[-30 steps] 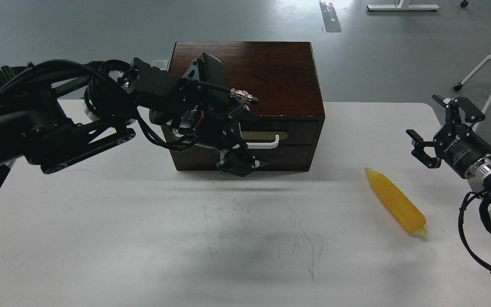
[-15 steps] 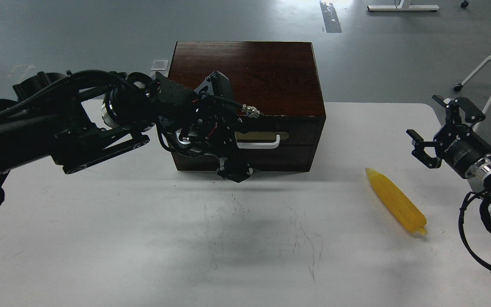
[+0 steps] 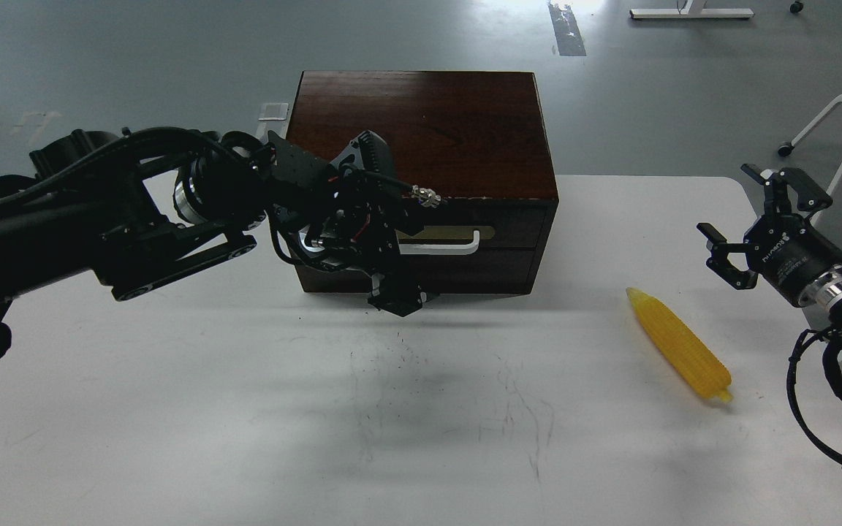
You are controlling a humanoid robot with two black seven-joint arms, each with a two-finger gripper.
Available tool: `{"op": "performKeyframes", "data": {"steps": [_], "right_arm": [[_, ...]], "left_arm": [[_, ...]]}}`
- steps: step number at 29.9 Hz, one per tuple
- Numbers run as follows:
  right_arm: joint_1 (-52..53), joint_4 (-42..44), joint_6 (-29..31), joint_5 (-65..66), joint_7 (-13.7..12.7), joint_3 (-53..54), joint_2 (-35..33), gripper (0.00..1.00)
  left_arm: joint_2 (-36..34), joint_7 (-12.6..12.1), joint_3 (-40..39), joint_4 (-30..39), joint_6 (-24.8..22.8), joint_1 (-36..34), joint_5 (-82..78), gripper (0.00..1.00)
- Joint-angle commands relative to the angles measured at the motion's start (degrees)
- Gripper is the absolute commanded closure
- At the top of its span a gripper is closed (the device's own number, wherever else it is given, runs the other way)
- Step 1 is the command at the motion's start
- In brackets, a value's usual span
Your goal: Put corn in drawer with both arms
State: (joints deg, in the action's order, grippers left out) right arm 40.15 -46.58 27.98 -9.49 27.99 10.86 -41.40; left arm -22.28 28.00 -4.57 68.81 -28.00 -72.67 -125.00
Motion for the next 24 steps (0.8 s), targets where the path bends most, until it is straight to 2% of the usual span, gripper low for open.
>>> {"op": "performKeyframes", "data": {"steps": [1, 14, 24], "right_arm": [[-0.07, 0.0, 0.02, 0.0, 0.01, -0.05, 0.01, 0.0], [-0.07, 0.0, 0.02, 0.0, 0.01, 0.04, -0.08, 0.0], [-0.42, 0.0, 0.02, 0.0, 0.01, 0.04, -0.7, 0.0]], "left_arm": [[0.31, 0.0, 0.44, -0.34, 0.0, 0.24, 0.0, 0.01], [0.22, 0.0, 1.14, 0.45, 0.0, 0.95, 0.0, 0.01], [-0.75, 0.0, 2.11, 4.4, 0.0, 2.53, 0.0, 0.01]]}}
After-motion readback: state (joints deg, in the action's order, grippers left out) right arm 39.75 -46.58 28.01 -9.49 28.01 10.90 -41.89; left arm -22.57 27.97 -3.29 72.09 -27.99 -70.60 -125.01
